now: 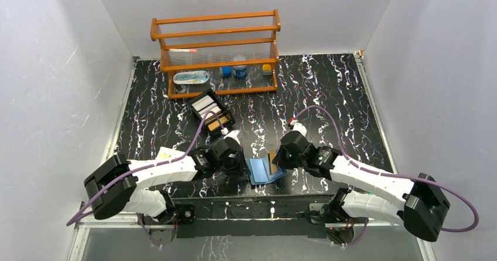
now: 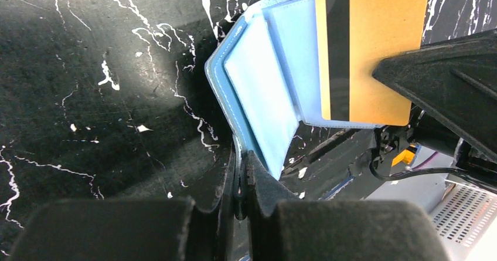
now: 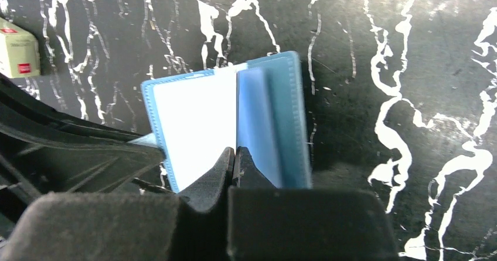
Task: Put the credit cards into the card holder
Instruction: Adjust the card holder at the center of the board.
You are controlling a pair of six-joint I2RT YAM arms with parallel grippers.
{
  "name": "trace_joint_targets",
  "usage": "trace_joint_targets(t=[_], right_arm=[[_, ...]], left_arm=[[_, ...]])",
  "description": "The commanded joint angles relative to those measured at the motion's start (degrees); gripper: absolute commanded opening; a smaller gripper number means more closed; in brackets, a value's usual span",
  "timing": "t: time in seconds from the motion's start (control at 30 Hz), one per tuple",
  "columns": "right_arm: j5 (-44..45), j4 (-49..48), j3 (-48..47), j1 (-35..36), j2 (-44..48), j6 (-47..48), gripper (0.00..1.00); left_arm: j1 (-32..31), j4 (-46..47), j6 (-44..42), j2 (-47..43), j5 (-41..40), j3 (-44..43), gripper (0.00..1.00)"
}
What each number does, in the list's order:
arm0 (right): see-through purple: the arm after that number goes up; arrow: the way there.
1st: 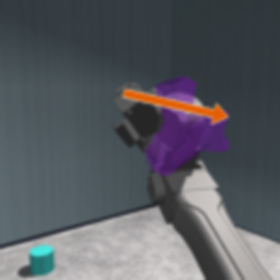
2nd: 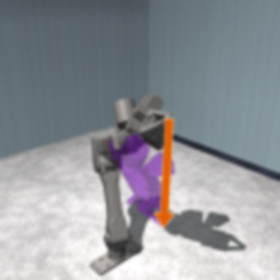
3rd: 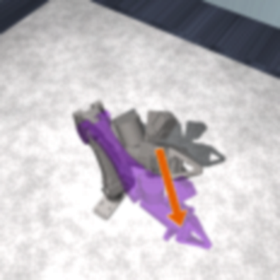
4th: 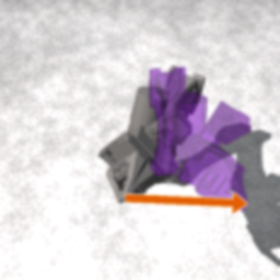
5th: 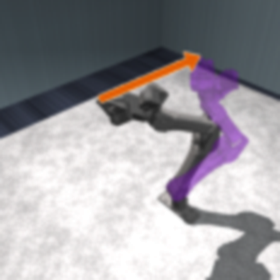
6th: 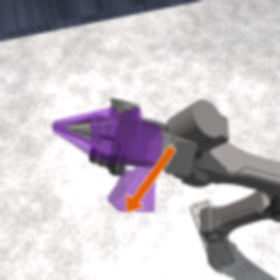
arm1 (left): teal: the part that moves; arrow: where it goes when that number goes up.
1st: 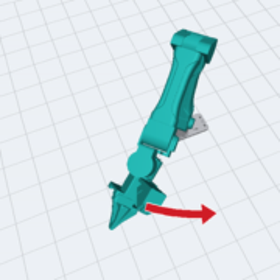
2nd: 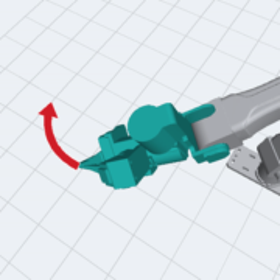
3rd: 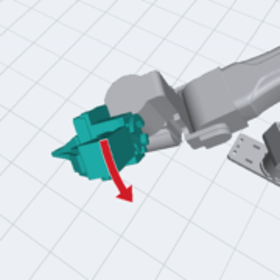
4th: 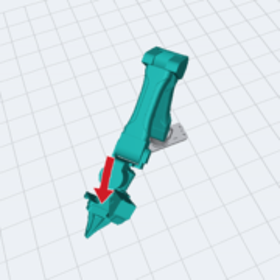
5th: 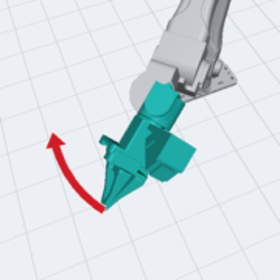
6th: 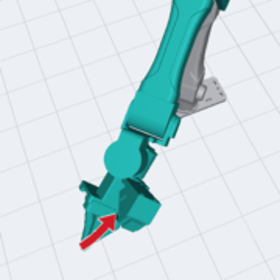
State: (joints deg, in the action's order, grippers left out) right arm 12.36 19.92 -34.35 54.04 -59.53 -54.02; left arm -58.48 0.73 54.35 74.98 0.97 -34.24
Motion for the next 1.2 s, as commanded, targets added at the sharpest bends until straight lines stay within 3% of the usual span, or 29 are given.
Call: trace_joint_targets(t=[0.0, 0.13, 0.33, 0.87, 1.03, 1.17], right_arm=[[3.30, -1.75, 2.31, 0.12, 2.40, 1.97, 0.00], [3.07, -2.33, 2.55, 0.16, 1.60, 2.90, 0.00], [6.96, 5.58, -1.77, 0.10, 0.48, 3.30, 0.00], [1.76, 7.45, -6.35, 0.10, 6.21, 3.40, 0.00], [-6.47, -3.88, -3.45, 0.19, 6.95, 1.96, 0.00], [-5.93, -9.27, 1.15, 0.19, 4.17, 0.14, 0.00]], left_arm=[[-0.32, -2.35, -1.56, -0.62, -1.05, 0.24, 0.00], [-0.32, -2.05, -1.70, 0.09, -0.30, 0.47, 0.00], [-0.32, -2.86, -2.14, -1.37, -0.39, -0.14, 0.00], [-0.50, -12.38, -4.88, 0.48, -1.06, -7.79, 0.00], [-0.76, -13.04, -4.97, 1.92, -0.89, -9.44, 0.00], [-0.88, -13.25, -5.08, 2.62, -0.86, -9.59, 0.00]])
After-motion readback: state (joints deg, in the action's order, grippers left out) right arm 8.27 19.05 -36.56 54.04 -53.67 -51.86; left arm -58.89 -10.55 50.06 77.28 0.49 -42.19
